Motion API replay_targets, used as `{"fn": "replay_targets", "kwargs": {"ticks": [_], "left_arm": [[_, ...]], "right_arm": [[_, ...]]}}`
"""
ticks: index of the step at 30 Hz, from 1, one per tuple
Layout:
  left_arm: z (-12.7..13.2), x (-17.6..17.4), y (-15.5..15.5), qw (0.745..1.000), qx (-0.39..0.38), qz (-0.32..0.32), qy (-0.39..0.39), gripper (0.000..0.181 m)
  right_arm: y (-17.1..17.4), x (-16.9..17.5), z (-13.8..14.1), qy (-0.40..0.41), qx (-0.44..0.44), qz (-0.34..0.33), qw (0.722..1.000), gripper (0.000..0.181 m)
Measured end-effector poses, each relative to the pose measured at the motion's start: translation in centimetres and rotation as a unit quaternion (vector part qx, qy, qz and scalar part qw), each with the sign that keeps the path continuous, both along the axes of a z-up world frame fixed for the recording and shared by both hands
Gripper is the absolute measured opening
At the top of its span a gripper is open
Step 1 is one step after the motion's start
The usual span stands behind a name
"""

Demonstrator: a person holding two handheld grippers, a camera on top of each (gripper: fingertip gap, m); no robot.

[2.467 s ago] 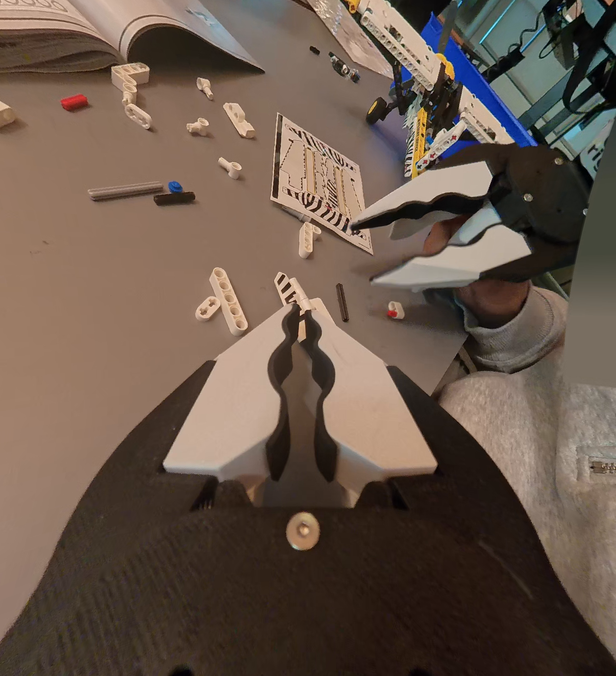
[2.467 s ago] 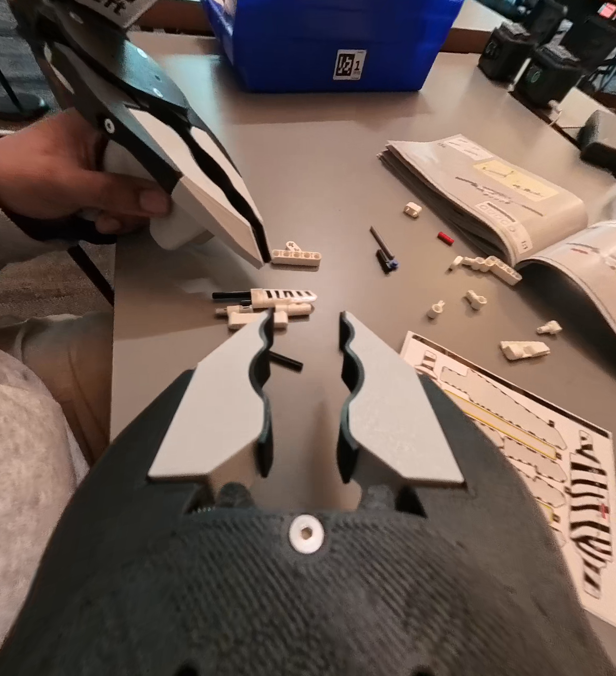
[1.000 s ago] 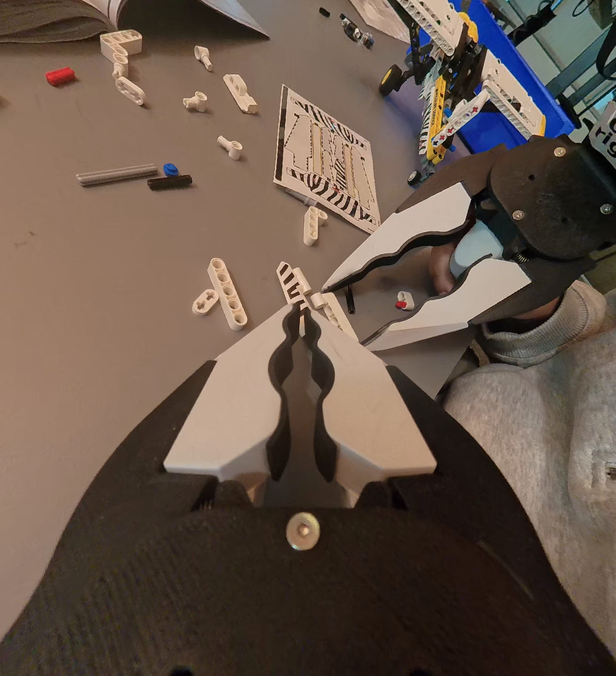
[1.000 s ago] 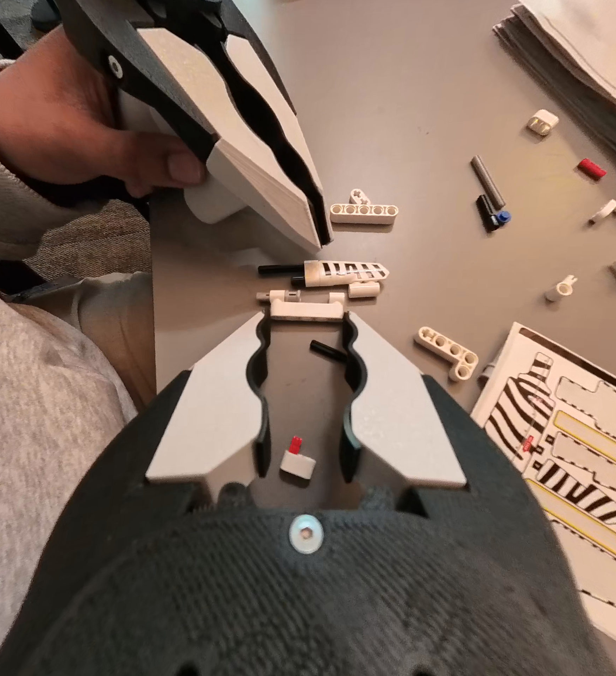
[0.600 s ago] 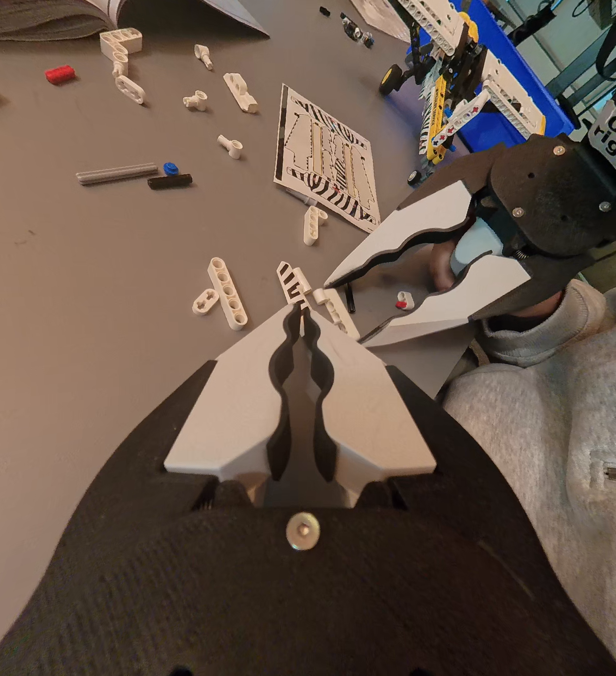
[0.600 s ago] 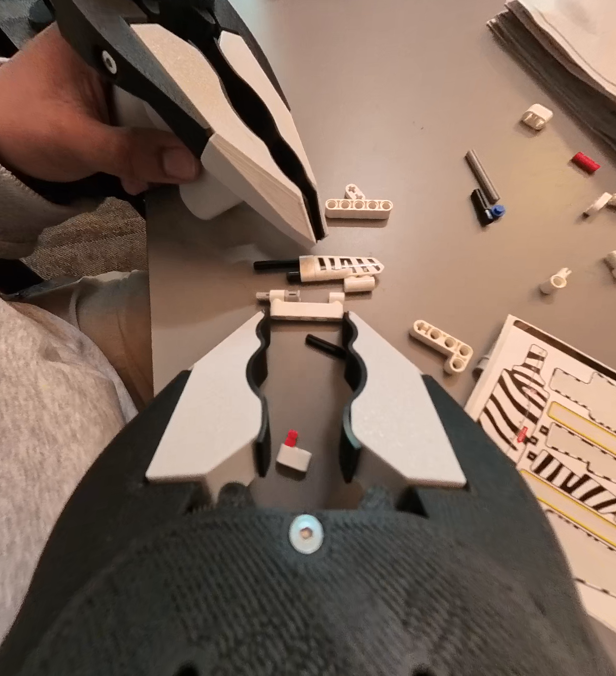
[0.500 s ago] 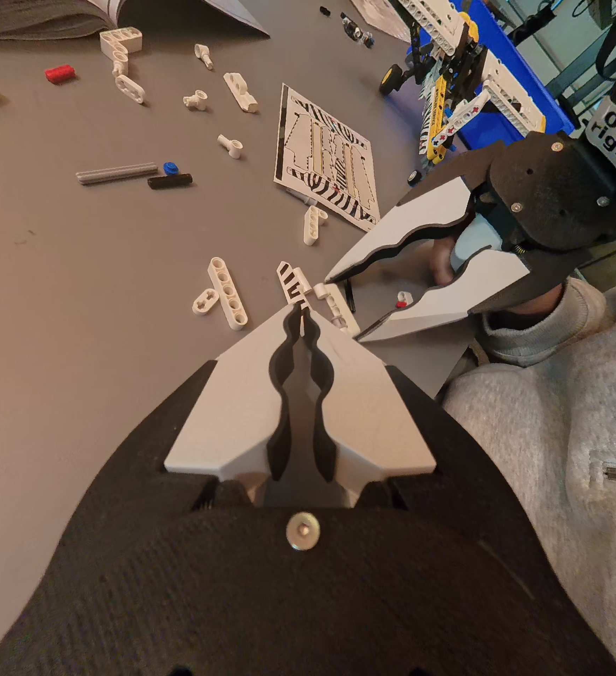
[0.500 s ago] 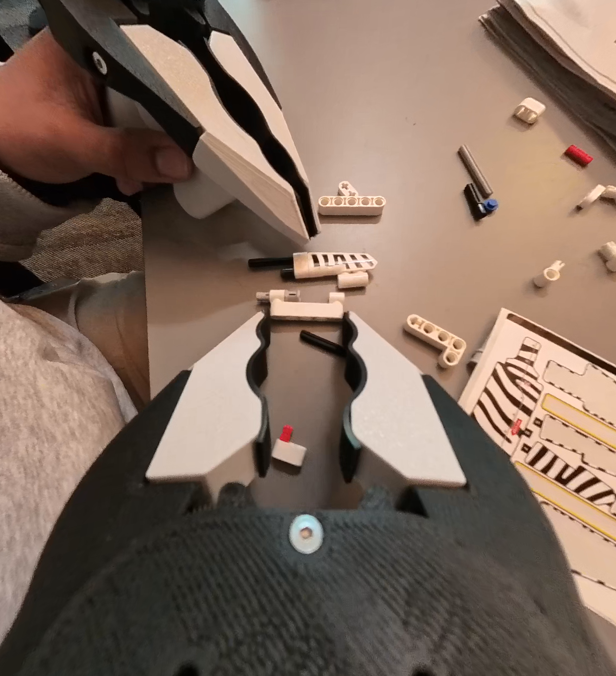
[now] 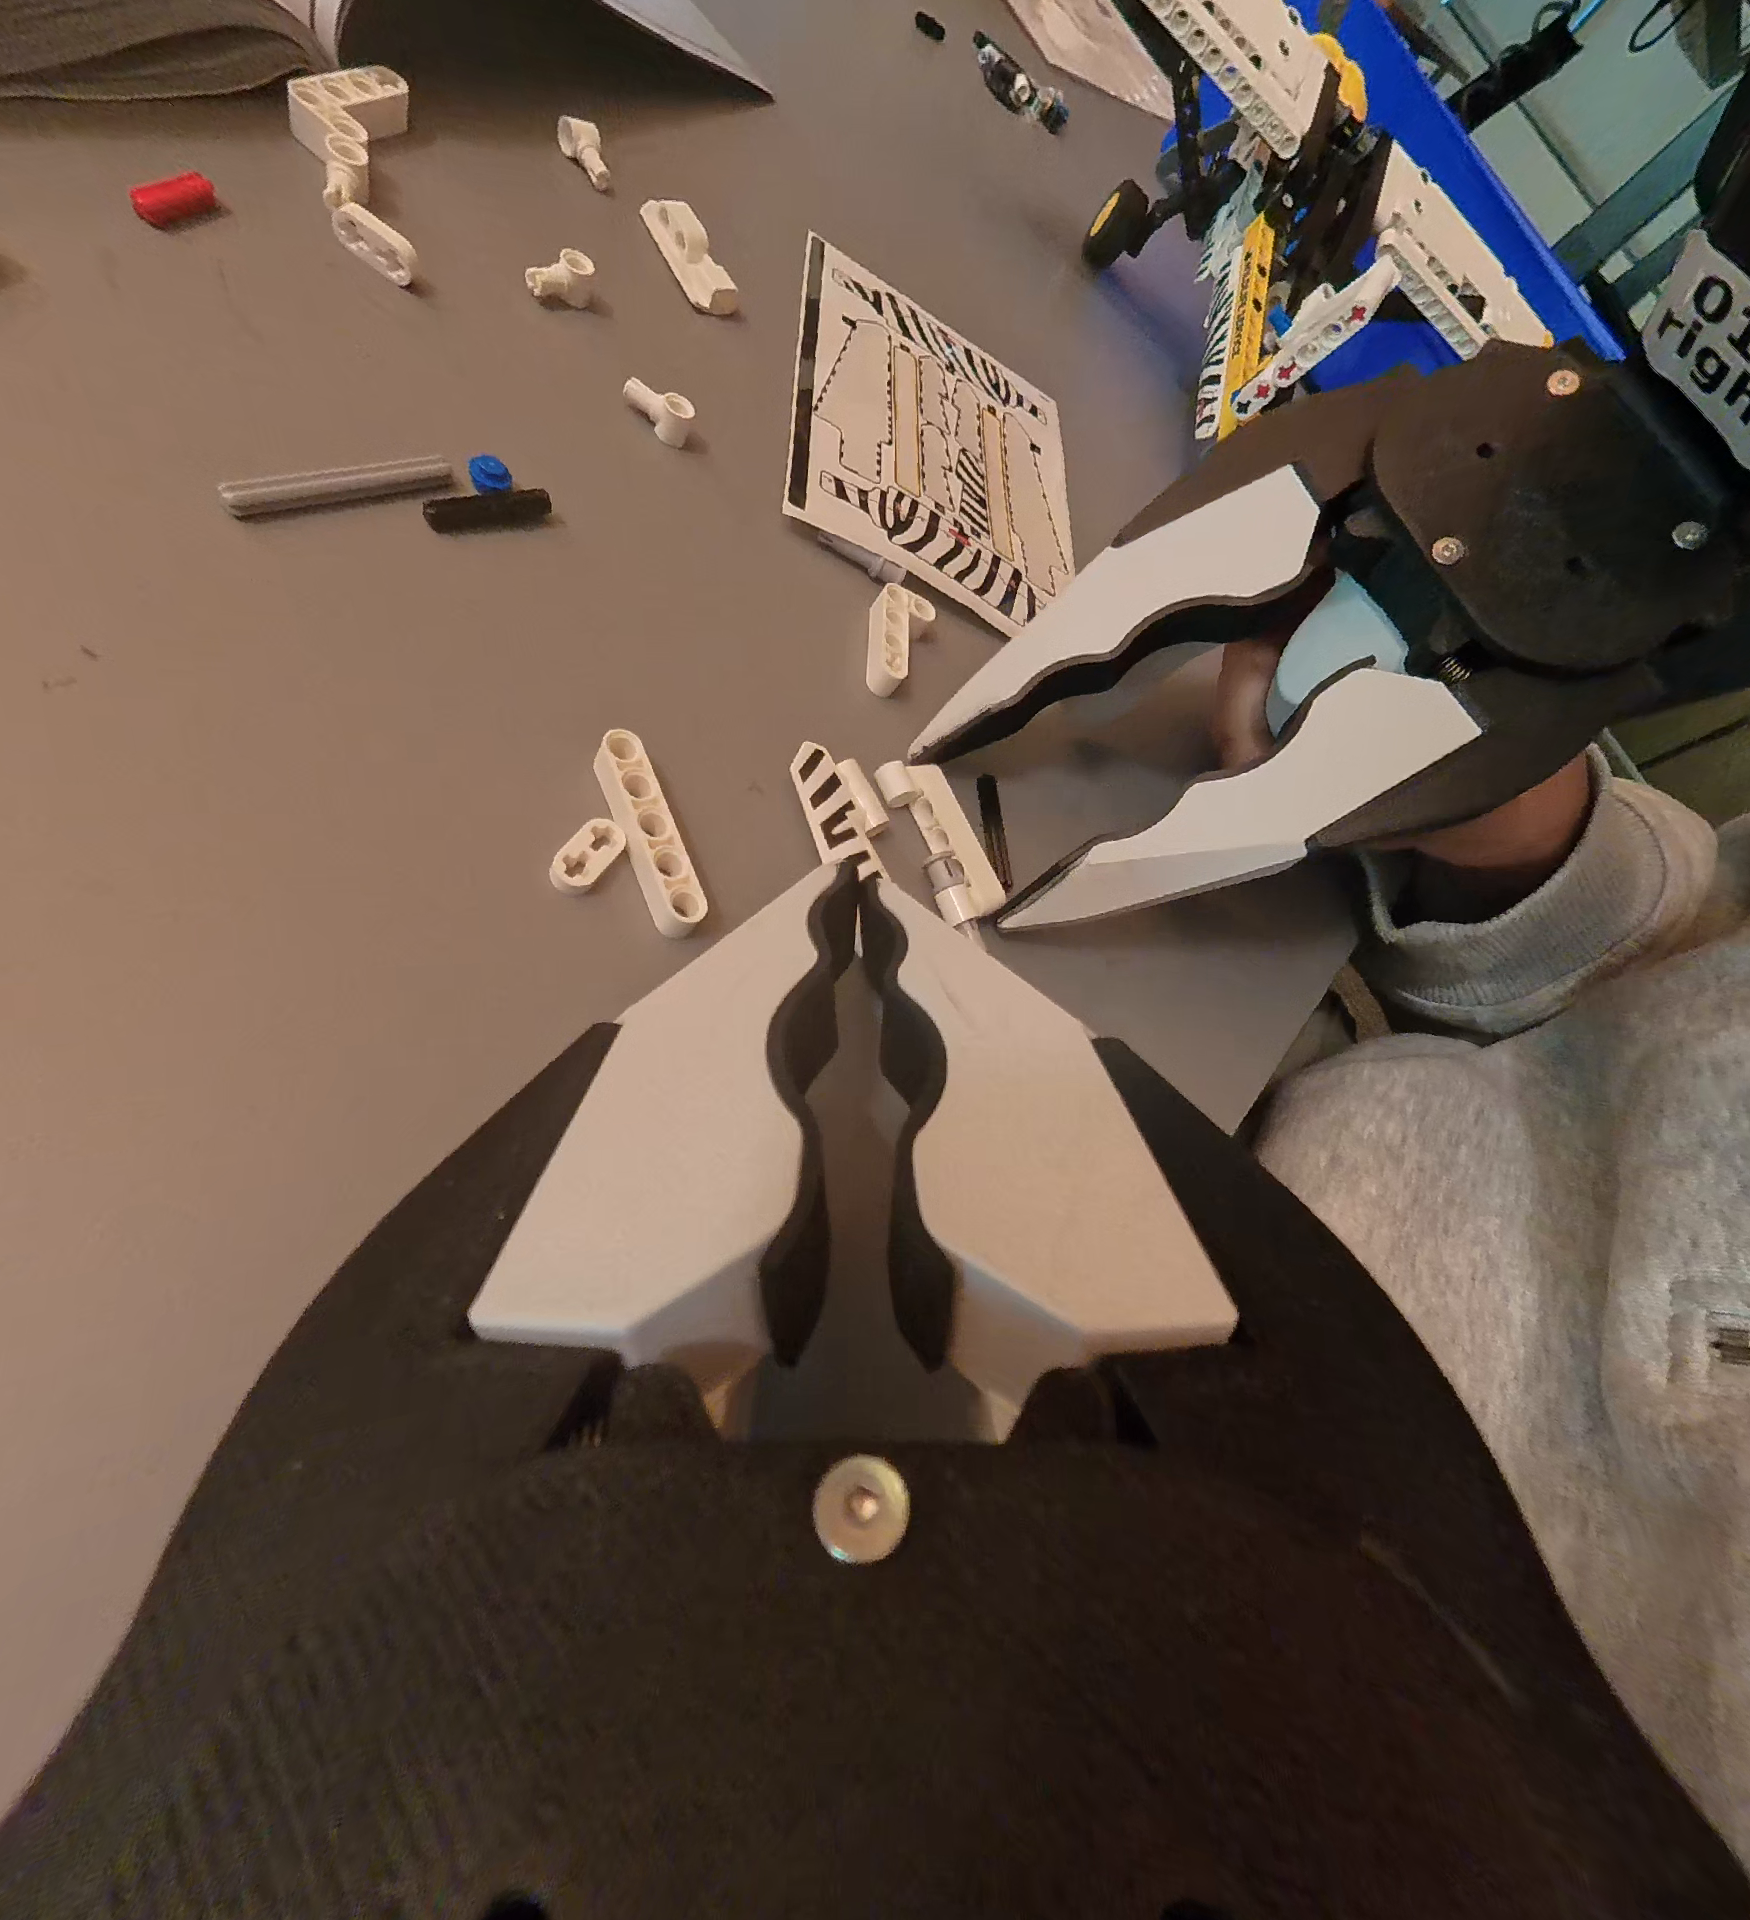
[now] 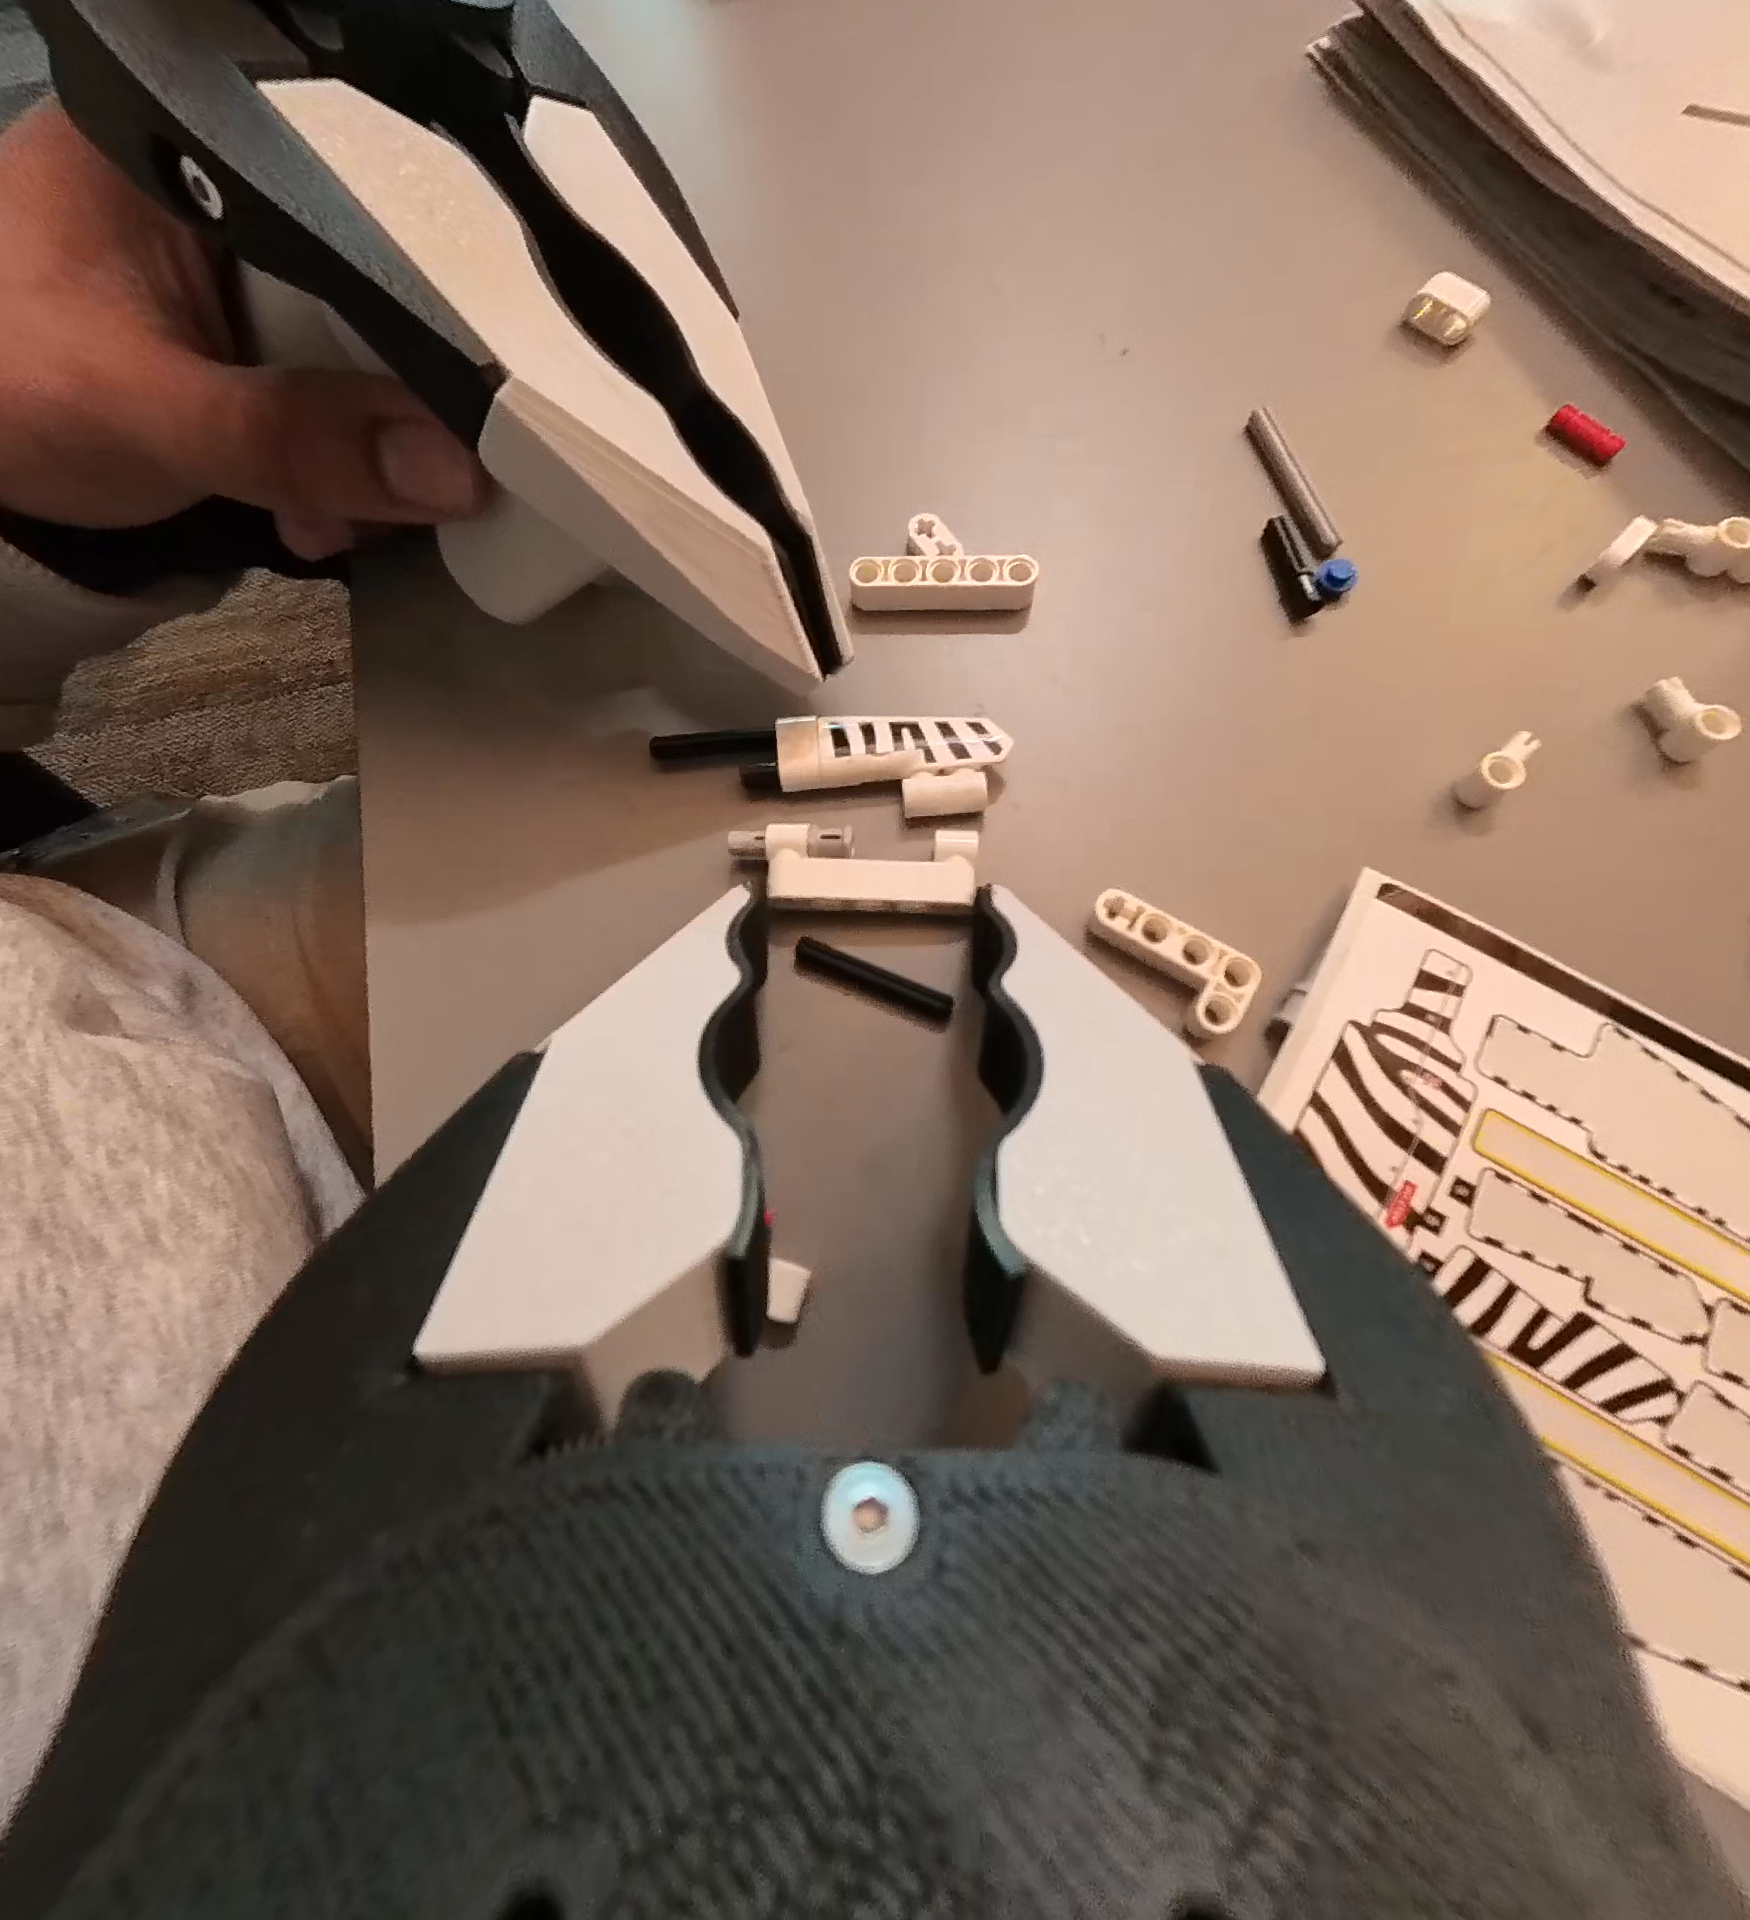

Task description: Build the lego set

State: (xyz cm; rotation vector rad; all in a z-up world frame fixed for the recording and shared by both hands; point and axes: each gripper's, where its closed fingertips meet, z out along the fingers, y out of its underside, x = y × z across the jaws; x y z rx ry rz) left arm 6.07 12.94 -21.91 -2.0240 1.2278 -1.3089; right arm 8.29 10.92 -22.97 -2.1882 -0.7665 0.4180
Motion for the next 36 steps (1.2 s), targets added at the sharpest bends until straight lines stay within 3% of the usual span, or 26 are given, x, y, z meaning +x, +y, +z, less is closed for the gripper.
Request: {"fn": "replay_targets", "kwargs": {"ticks": [18, 25, 36], "left_arm": [[-0.1, 0.0, 0.0, 1.0, -0.011, -0.002, 0.003, 0.0], [0.3, 0.5, -0.2, 0.999, -0.037, -0.007, -0.003, 0.017], [-0.4, 0.9, -0.4, 0.999, 0.013, -0.011, 0.04, 0.014]], "right_arm": [[0.7, -0.2, 0.1, -0.009, 0.006, 0.022, 1.0, 0.038], [1.3, 0.2, 0.2, -0.023, 0.004, 0.032, 0.999, 0.038], [1.4, -0.1, -0.2, -0.034, -0.009, 0.065, 0.997, 0.038]]}}
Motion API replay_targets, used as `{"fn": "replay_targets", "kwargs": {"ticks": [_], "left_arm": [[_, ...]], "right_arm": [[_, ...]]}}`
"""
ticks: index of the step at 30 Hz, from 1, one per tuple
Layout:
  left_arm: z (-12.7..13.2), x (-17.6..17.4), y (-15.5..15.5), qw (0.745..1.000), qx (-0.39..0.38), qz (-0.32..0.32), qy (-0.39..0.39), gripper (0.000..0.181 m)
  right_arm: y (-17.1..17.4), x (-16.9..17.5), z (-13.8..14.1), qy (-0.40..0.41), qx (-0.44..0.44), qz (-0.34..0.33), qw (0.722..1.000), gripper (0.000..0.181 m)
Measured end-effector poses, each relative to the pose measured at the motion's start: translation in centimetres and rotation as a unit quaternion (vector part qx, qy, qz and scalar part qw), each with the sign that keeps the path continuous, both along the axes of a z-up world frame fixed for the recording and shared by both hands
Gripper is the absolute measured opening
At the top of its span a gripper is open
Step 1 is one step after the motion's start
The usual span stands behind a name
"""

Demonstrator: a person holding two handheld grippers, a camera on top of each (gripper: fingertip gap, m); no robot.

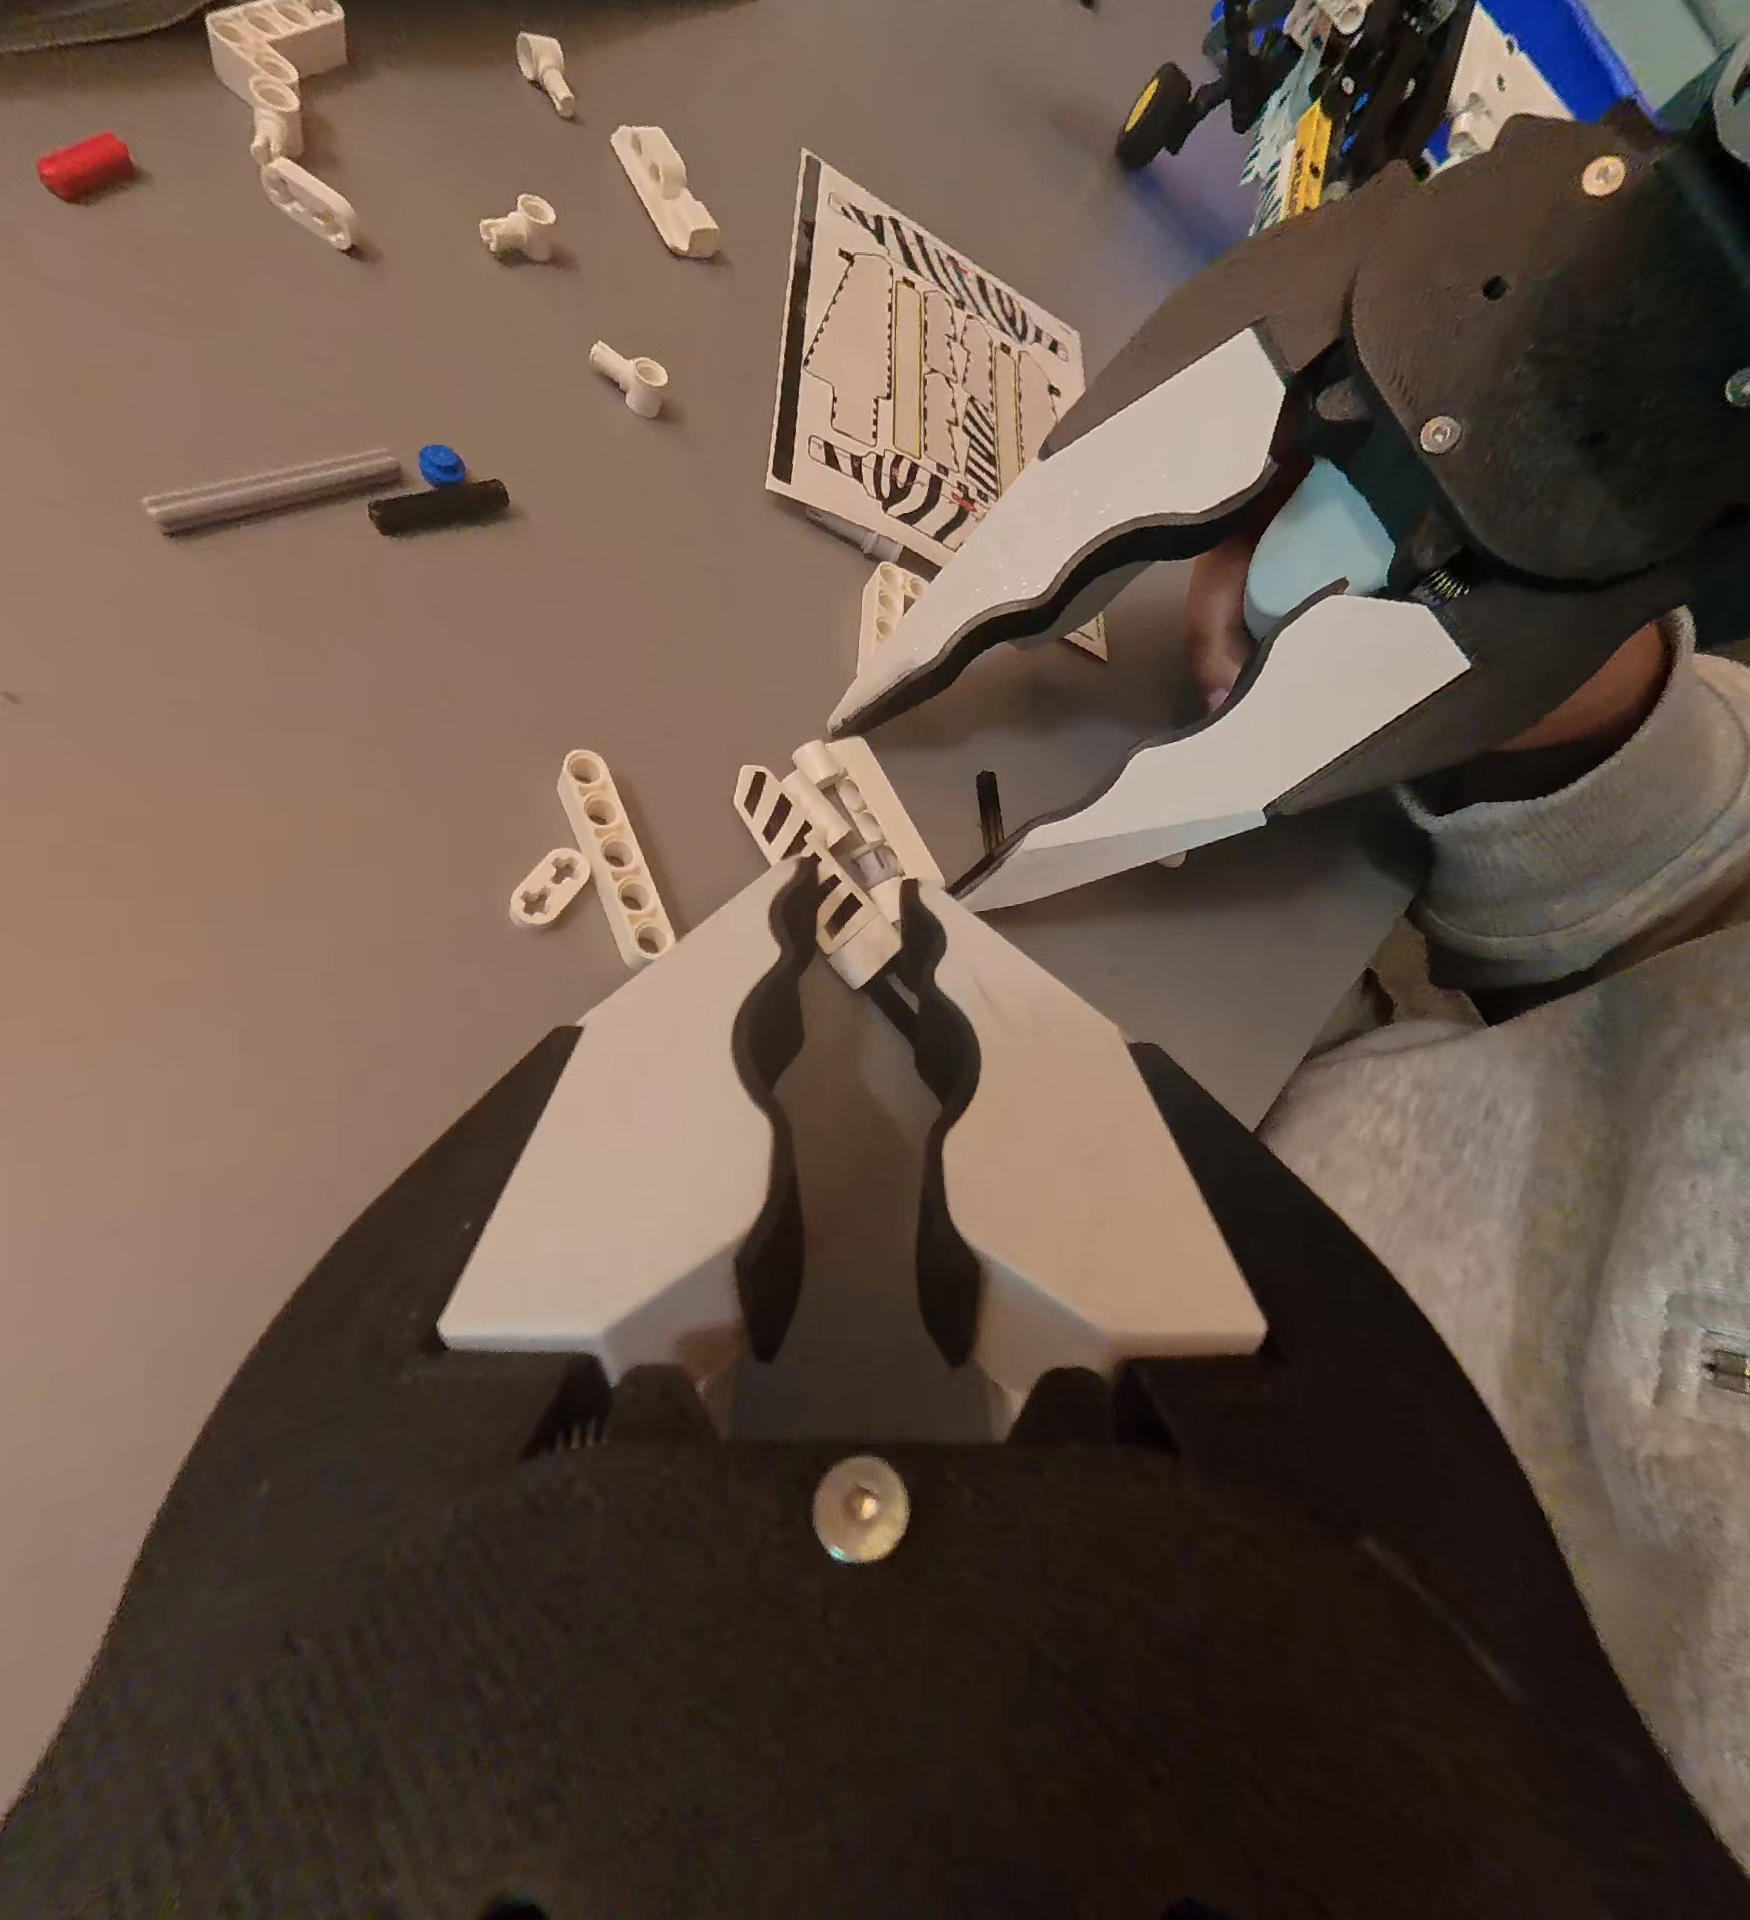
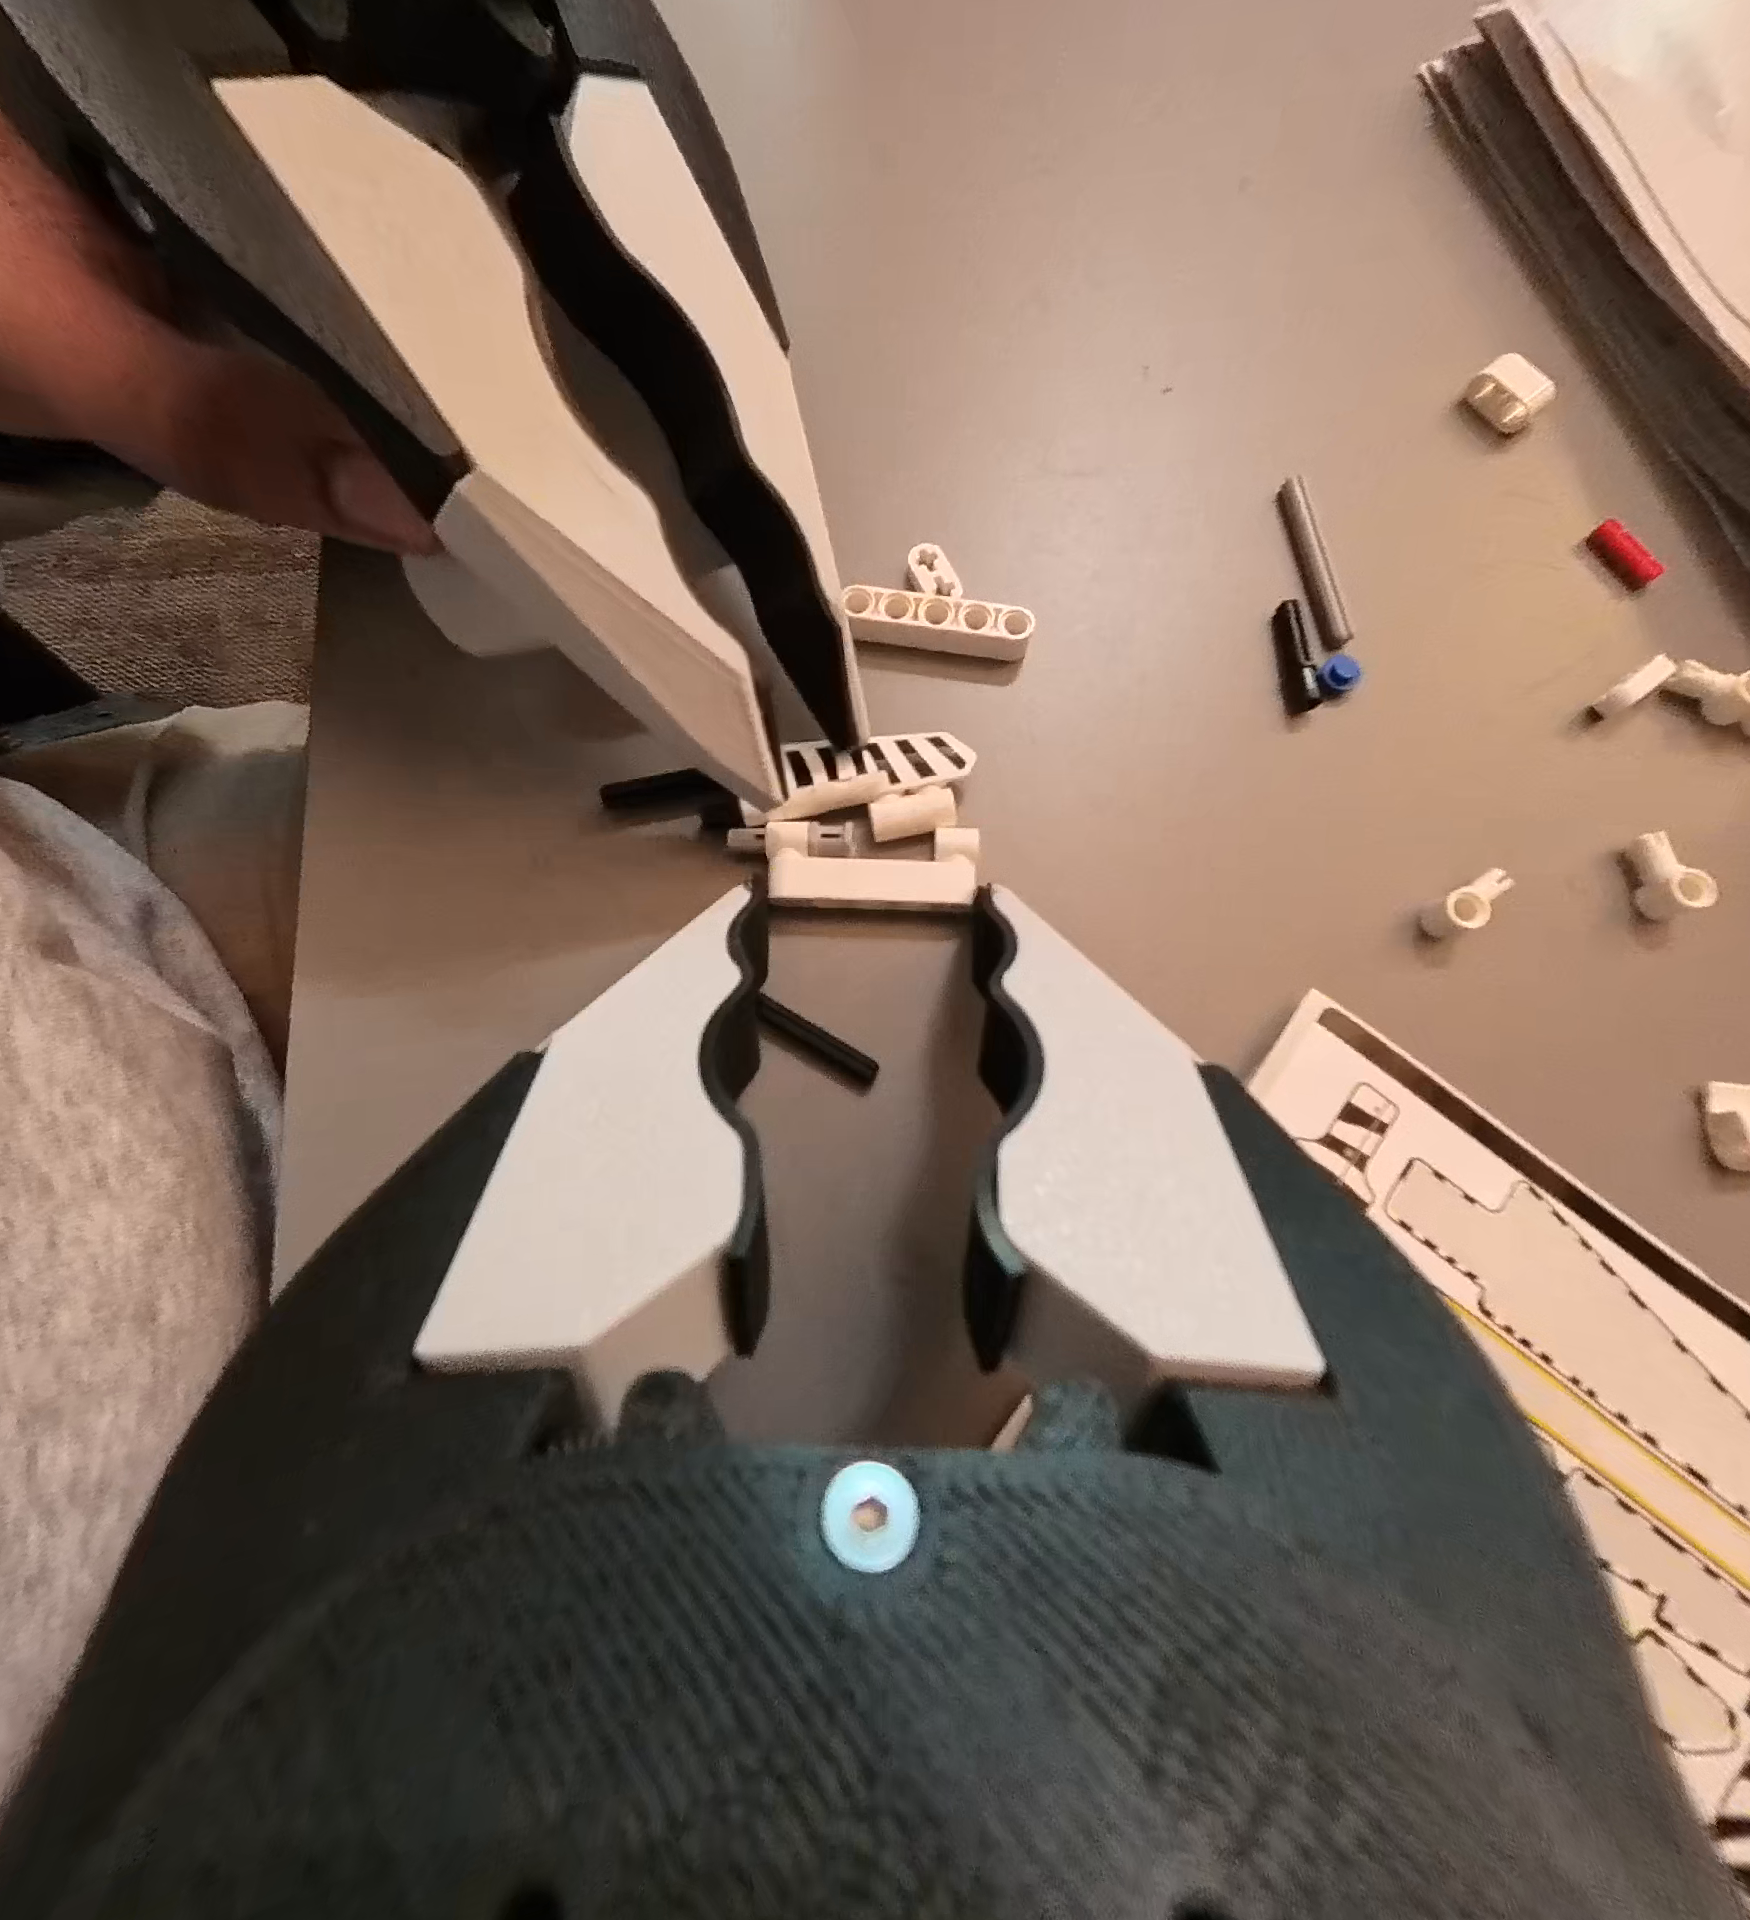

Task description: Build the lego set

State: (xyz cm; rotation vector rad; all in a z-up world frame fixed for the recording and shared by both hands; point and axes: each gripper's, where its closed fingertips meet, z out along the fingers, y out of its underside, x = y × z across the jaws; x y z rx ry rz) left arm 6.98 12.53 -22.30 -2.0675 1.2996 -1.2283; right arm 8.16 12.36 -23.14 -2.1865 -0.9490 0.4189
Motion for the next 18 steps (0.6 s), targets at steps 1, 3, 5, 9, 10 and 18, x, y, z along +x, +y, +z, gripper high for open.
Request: {"fn": "replay_targets", "kwargs": {"ticks": [1, 3, 5, 9, 10, 18], "left_arm": [[0.01, 0.0, 0.05, 1.0, 0.005, 0.002, 0.002, 0.017], [0.13, -0.01, 0.14, 1.0, 0.018, 0.003, 0.004, 0.022], [0.26, 0.0, 0.31, 0.999, 0.033, 0.007, 0.007, 0.025], [0.08, 0.15, 0.65, 0.999, 0.043, 0.012, 0.02, 0.027], [-0.1, 0.21, 0.6, 0.999, 0.039, 0.008, 0.025, 0.027], [-0.48, 0.26, 0.68, 0.999, -0.004, -0.009, 0.031, 0.015]], "right_arm": [[-0.02, -0.01, 0.01, 0.002, -0.001, 0.001, 1.0, 0.038], [-0.04, 0.0, 0.01, 0.004, -0.002, 0.004, 1.0, 0.038], [-0.02, 0.0, 0.01, 0.006, -0.003, 0.005, 1.0, 0.038], [0.08, 0.0, 0.0, 0.007, -0.003, 0.006, 1.0, 0.038], [0.12, 0.01, 0.0, 0.007, -0.003, 0.007, 1.0, 0.038], [0.17, 0.23, 0.01, 0.012, -0.008, 0.012, 1.0, 0.038]]}}
